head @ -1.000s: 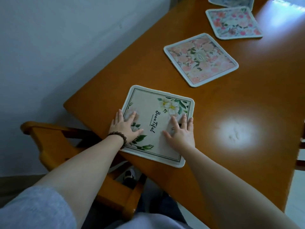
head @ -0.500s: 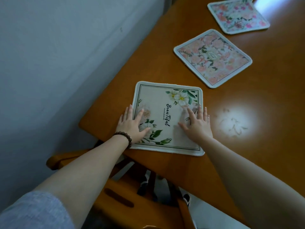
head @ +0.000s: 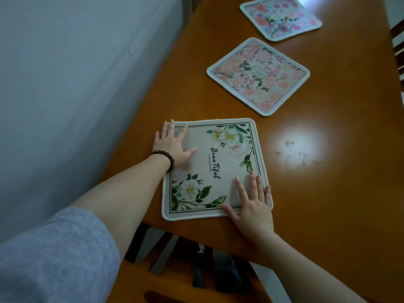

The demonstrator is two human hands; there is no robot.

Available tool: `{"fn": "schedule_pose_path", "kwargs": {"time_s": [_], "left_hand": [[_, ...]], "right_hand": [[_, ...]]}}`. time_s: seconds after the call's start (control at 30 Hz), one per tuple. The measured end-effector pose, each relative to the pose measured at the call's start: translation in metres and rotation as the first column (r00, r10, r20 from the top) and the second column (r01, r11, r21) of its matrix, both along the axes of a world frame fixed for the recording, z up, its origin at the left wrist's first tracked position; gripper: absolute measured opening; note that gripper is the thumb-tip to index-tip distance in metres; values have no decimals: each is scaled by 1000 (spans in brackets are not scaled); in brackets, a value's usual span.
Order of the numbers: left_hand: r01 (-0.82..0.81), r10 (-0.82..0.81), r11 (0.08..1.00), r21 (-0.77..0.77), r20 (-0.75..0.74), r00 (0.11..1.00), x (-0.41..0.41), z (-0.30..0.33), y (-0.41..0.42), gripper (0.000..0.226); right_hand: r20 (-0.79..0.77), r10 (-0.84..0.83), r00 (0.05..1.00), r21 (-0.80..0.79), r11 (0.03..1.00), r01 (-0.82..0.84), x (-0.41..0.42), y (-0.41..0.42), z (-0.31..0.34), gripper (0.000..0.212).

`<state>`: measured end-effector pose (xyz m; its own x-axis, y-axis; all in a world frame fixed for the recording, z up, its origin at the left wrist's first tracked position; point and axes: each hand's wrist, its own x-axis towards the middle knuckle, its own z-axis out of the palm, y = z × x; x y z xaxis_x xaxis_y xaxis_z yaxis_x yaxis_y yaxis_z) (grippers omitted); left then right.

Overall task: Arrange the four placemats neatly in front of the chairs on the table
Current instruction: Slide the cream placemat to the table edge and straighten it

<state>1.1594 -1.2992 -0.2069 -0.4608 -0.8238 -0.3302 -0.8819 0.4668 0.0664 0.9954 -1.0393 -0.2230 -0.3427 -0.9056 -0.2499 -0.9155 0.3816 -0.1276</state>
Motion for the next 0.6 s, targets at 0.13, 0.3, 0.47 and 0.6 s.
{"fn": "schedule_pose_path", "kwargs": {"time_s": [0.13, 0.3, 0.47, 0.6], "left_hand": [[12, -12, 999, 37, 1, 1000, -20, -9, -25, 90], [4, -4, 1000, 8, -16, 1000, -21, -13, -23, 90], [-81, 81, 996, 32, -3, 997, 1, -6, -3, 91], [-170, 168, 983, 67, 27, 985, 26, -2, 26, 92]], "right_hand": [[-35, 4, 999, -1, 1000, -4, 0, 0, -7, 82], [-49, 39, 998, -11, 999, -40, -5, 0, -11, 79], [-41, 149, 988, 17, 989, -148, -29, -9, -9, 76], [-65, 293, 954, 68, 955, -289, -60, -24, -3, 72]]}}
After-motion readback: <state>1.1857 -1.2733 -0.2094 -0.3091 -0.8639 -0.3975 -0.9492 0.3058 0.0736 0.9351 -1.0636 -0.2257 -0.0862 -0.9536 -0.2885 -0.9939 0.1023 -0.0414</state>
